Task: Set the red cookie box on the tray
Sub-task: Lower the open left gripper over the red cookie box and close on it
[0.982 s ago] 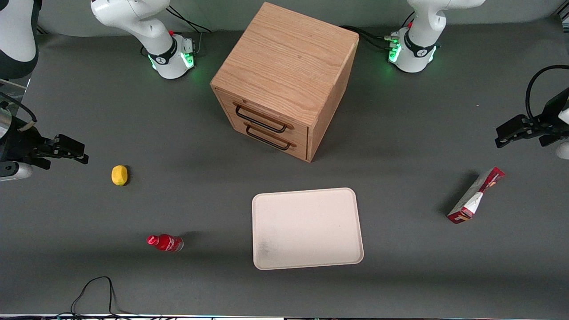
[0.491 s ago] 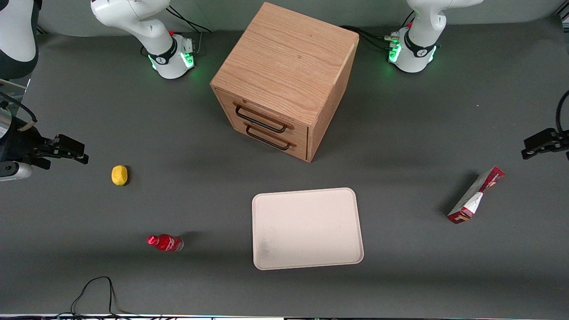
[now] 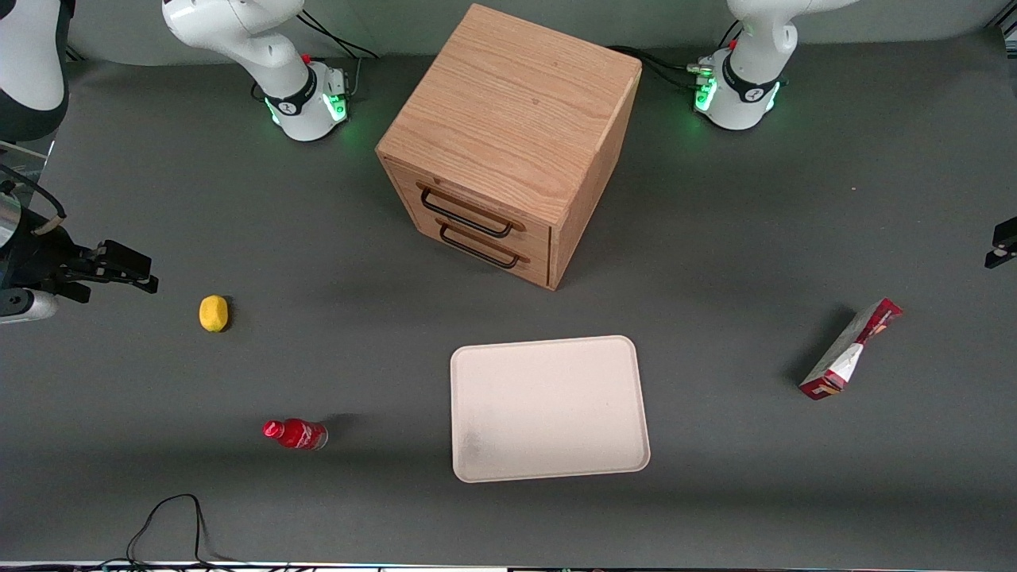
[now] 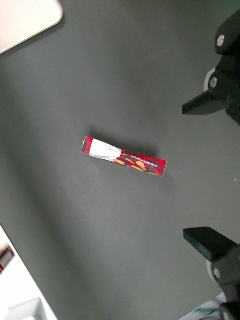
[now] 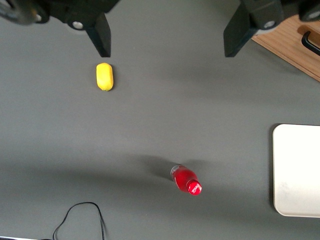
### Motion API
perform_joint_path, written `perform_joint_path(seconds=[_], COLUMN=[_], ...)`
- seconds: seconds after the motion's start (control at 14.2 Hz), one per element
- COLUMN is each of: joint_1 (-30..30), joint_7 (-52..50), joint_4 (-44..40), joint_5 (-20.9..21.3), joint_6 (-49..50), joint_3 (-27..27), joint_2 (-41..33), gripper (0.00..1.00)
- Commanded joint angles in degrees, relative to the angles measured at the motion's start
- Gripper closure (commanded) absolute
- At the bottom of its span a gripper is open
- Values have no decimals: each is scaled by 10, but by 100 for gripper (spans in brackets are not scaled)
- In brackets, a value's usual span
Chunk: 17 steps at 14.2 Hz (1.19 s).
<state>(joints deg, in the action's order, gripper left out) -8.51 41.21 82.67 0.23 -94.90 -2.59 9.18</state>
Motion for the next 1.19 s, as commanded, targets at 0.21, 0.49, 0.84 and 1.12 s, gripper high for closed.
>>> perform_joint_path(seconds=[0.21,0.49,0.84,1.12], joint_1=[4,-1,0,-2], joint_7=[148,149,155,155], joint_4=[14,41,137,217], joint_5=[20,20,18,18], joint_6=[4,-24,-166,-314], joint_3=[11,10,10,9], joint_2=[-7,42,86,116], gripper=[0,0,0,0])
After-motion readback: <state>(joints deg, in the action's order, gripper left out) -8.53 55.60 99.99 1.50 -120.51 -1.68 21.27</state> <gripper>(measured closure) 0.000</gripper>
